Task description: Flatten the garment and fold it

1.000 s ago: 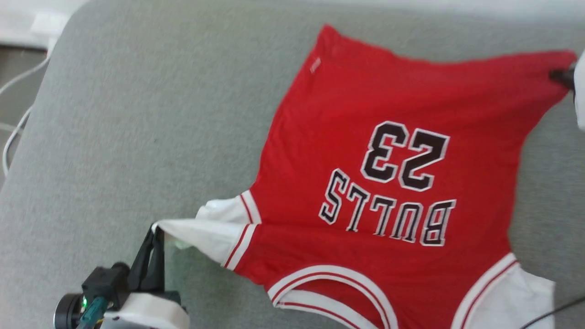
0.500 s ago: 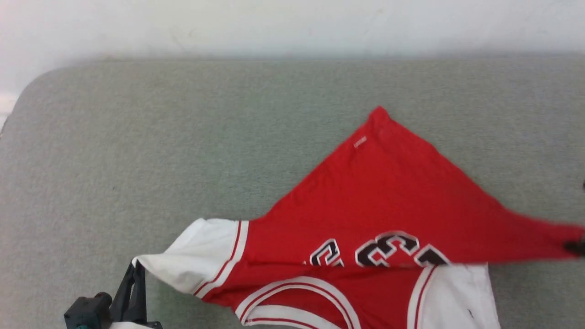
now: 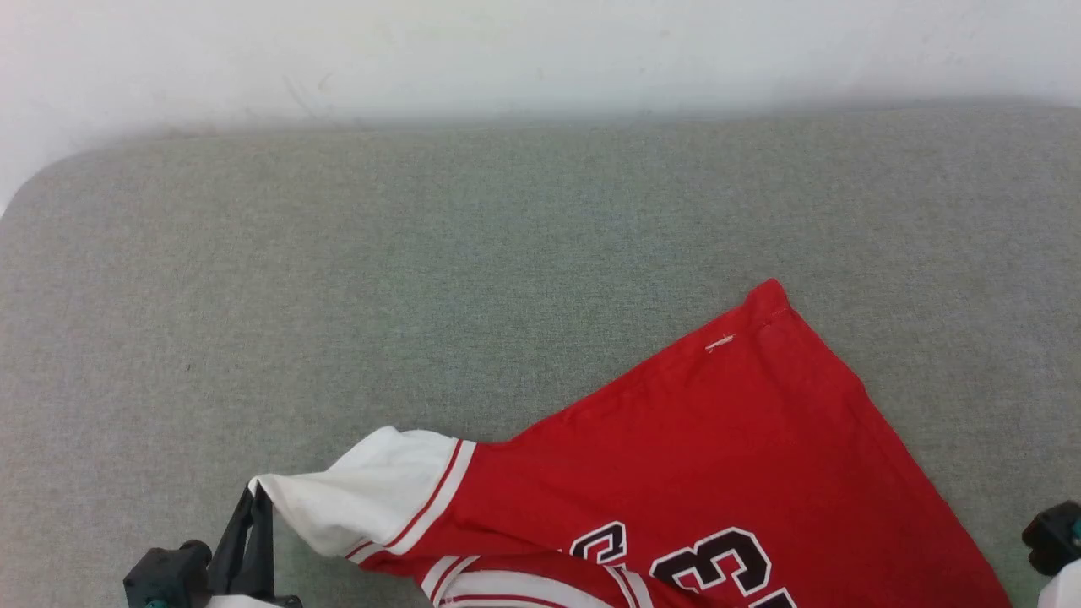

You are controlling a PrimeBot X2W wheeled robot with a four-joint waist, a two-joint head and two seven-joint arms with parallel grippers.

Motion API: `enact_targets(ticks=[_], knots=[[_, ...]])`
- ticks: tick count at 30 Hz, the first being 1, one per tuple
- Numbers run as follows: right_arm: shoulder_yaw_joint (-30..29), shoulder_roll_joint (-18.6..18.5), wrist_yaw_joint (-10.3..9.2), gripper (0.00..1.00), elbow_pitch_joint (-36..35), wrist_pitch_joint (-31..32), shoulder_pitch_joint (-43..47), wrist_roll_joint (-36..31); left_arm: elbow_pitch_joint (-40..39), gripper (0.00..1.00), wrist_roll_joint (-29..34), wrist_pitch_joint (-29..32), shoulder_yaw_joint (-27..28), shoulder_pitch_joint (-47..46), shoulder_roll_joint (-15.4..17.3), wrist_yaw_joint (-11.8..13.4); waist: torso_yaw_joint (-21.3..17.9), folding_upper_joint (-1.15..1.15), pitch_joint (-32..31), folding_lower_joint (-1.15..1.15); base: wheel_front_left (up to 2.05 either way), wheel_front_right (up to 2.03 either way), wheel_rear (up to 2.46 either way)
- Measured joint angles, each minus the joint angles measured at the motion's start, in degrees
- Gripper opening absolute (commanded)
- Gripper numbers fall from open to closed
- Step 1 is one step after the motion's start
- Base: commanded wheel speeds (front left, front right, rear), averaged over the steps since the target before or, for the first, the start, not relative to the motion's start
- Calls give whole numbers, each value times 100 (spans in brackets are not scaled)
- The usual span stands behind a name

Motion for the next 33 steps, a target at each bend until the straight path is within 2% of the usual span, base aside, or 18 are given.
enact_targets(ticks=[5,9,12,15,20,26,33], knots=[[-502,9,0,100,-179,-189,-112,-225,42,0,-8,0,-25,-2,3,0,-19,0,-72,0,0,0,0],[-1068,-33,0,100,-583,-278,-588,-385,56,0,-9,1,-45,-4,9,-1,-11,0,-137,0,0,0,0],[-1372,-3,0,100,-811,-179,-1007,-516,56,0,-9,7,-83,-39,9,-1,45,0,-149,1,0,0,0],[-1399,69,0,100,-979,135,-1518,-731,53,0,-9,19,-127,-129,9,-3,123,0,-137,0,0,0,0],[-969,478,0,100,-893,880,-2426,-1128,56,0,-5,18,-243,-258,-1,-46,259,0,-59,0,0,0,0],[-120,1078,0,100,-98,1716,-3546,-1470,118,0,25,9,-391,-493,-79,-111,417,0,176,1,0,0,0],[279,1656,1,100,1323,1727,-4433,-1660,259,0,64,-60,-537,-889,-212,-214,657,0,546,1,0,0,0]])
